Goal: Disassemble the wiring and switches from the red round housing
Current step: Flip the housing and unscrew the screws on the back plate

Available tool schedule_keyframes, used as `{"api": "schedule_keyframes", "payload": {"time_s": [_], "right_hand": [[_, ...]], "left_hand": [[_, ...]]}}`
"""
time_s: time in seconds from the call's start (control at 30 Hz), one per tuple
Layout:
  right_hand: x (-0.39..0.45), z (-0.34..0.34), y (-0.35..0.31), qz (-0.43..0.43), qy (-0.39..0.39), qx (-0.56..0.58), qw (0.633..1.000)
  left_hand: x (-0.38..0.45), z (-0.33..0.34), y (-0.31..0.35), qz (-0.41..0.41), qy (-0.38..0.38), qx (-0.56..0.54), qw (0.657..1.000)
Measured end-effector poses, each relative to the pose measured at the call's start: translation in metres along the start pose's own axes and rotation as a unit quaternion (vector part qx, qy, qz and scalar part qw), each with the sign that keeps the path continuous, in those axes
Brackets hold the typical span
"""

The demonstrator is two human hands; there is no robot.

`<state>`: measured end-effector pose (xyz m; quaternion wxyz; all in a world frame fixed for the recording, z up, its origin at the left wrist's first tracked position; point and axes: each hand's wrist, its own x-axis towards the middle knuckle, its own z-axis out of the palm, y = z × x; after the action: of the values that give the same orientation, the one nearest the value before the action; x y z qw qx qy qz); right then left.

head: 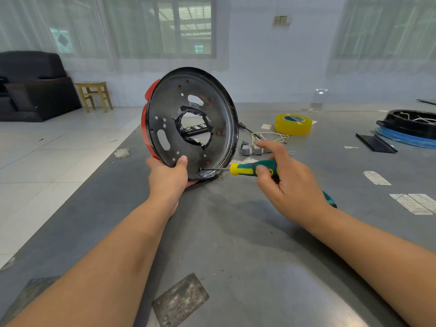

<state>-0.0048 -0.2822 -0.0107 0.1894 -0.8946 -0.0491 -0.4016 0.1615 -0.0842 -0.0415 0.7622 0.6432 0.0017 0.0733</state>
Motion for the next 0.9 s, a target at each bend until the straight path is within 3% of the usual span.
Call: {"api": "schedule_keyframes", "payload": {"time_s": [0.1, 0.27, 0.47, 0.9], "right_hand": [[-0.0025, -0.0013, 0.0016, 0.0, -0.02, 0.051, 0.998], [0.0009, 0.0003, 0.0012, 0.017, 0.029, -0.068, 0.997], [-0.0016, -0.0019, 0.0036, -0.001, -0.02, 0.064, 0.998], [0.0033, -0.0011, 0.0093, 0.123, -0.007, 0.033, 0.992]], "left_hand": [[0.0033, -0.0012, -0.0022, -0.002, 0.004, 0.019, 1.0], [0.0072, -0.0022, -0.0053, -0.006, 0.001, 0.026, 1.0], [0.0068, -0.0035, -0.0042, -0.007, -0.012, 0.034, 0.999], [0.0049, -0.0028, -0.0024, -0.005, -0.003, 0.041, 0.999]]}}
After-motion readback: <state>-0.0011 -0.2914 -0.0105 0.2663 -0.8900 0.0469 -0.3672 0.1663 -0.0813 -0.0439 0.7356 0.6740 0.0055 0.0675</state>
